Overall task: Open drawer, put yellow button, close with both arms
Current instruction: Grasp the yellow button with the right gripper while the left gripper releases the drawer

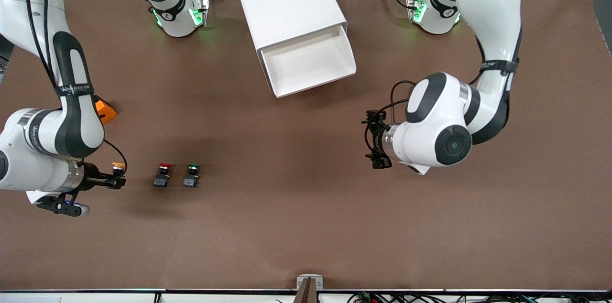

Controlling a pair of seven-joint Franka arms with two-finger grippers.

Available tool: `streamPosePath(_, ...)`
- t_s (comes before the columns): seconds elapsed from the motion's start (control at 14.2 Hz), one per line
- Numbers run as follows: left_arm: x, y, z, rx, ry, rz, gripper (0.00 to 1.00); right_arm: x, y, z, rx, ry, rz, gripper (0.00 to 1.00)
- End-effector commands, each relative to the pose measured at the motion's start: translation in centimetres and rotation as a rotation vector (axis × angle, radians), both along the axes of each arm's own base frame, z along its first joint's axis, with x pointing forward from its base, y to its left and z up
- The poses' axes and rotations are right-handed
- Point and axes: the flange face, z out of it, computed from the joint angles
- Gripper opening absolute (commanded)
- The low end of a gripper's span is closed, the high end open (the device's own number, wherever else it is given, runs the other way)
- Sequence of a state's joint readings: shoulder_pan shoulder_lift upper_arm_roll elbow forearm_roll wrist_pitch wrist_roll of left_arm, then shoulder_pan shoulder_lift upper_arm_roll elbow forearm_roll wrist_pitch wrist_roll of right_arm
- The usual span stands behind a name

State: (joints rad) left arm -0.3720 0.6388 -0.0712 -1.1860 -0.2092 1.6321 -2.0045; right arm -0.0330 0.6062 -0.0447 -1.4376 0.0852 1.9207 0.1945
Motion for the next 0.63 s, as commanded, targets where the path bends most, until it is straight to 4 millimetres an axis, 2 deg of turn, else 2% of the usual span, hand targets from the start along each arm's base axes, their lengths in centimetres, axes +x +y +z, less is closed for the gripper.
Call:
streamPosePath(0.0,-0.3,1.7,3.3,0.062,-0.102,-0.223,1.0,-1.6,3.8,5.1,0.038,0.036,-0.122,0.0)
streamPosePath(0.07,-0.3,2.2,4.4,0.052,-0.131,-0.321,1.0,-2.2,5.7,6.9,0.032,0.045,-0.156,0.0)
streamPosePath(0.14,0.0,3.7,5.6,0.037,-0.159,-0.439,1.0,-2.8,7.7,8.7,0.023,0.054,-0.198,0.0)
streamPosePath(0.28,0.4,7.9,8.0,-0.01,-0.184,-0.659,1.0,-4.2,12.6,11.4,0.0,0.067,-0.295,0.0)
streamPosePath(0.35,0.8,10.1,9.1,-0.026,-0.199,-0.713,1.0,-4.8,14.4,12.2,-0.01,0.076,-0.335,0.0)
streamPosePath(0.56,0.7,13.3,11.7,-0.066,-0.231,-0.903,1.0,-7.4,22.0,14.9,-0.037,0.078,-0.436,0.0)
